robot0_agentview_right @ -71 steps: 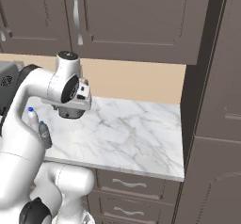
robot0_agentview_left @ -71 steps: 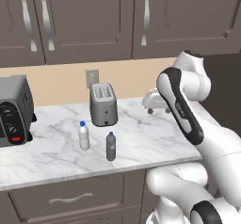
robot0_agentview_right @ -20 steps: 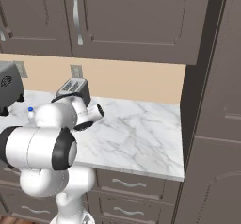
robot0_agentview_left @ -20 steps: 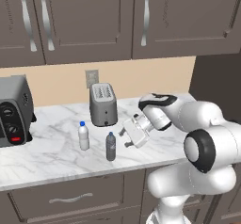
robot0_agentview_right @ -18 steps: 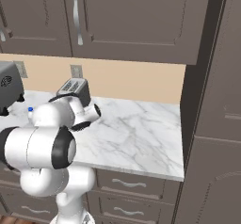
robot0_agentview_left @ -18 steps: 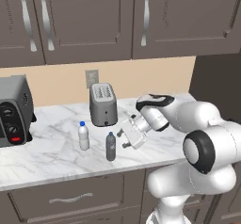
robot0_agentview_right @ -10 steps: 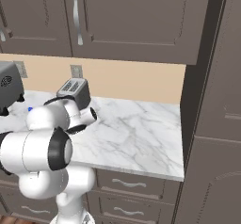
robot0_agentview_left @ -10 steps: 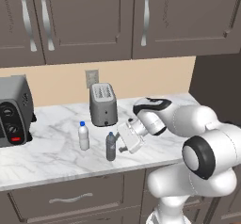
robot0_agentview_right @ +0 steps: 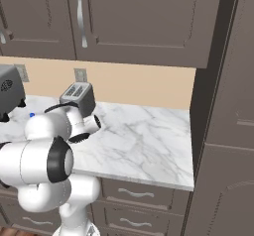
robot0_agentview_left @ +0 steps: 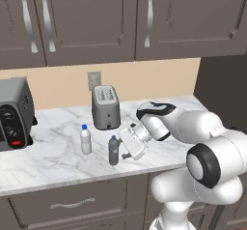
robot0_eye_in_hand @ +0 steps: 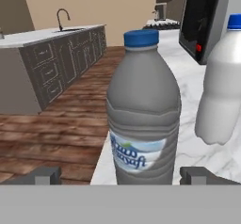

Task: Take the bottled waters from the counter and place them in the freezer to freeze. Close the freezer door after placing the bottles.

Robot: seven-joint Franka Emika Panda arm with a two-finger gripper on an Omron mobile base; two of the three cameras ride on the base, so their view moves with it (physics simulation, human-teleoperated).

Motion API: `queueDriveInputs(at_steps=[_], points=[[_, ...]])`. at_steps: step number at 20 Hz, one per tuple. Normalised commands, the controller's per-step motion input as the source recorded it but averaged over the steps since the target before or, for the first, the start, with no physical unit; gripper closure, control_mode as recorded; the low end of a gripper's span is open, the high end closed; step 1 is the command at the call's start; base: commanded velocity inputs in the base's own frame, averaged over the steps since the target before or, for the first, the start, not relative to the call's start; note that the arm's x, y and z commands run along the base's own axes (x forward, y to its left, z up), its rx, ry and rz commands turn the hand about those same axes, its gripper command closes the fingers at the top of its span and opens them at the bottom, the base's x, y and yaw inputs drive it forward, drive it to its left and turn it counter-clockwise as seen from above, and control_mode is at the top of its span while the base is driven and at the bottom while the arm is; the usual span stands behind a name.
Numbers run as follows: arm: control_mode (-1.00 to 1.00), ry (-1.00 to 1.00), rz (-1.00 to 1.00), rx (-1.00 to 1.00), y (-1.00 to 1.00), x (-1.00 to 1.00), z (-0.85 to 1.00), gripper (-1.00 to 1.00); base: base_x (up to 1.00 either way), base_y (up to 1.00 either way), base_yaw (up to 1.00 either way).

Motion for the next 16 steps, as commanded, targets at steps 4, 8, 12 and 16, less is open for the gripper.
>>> queueDriveInputs(at_steps=[4, 8, 12, 16], points=[[-1.0, 0.0, 0.0, 0.0, 0.0, 0.03, 0.0, -1.0, 0.0, 0.0, 0.0], [-1.0, 0.0, 0.0, 0.0, 0.0, 0.07, 0.0, -1.0, 0.0, 0.0, 0.0], [-1.0, 0.0, 0.0, 0.0, 0.0, 0.02, 0.0, -1.0, 0.0, 0.0, 0.0], [-1.0, 0.0, 0.0, 0.03, 0.01, 0.0, 0.0, -1.0, 0.0, 0.0, 0.0]])
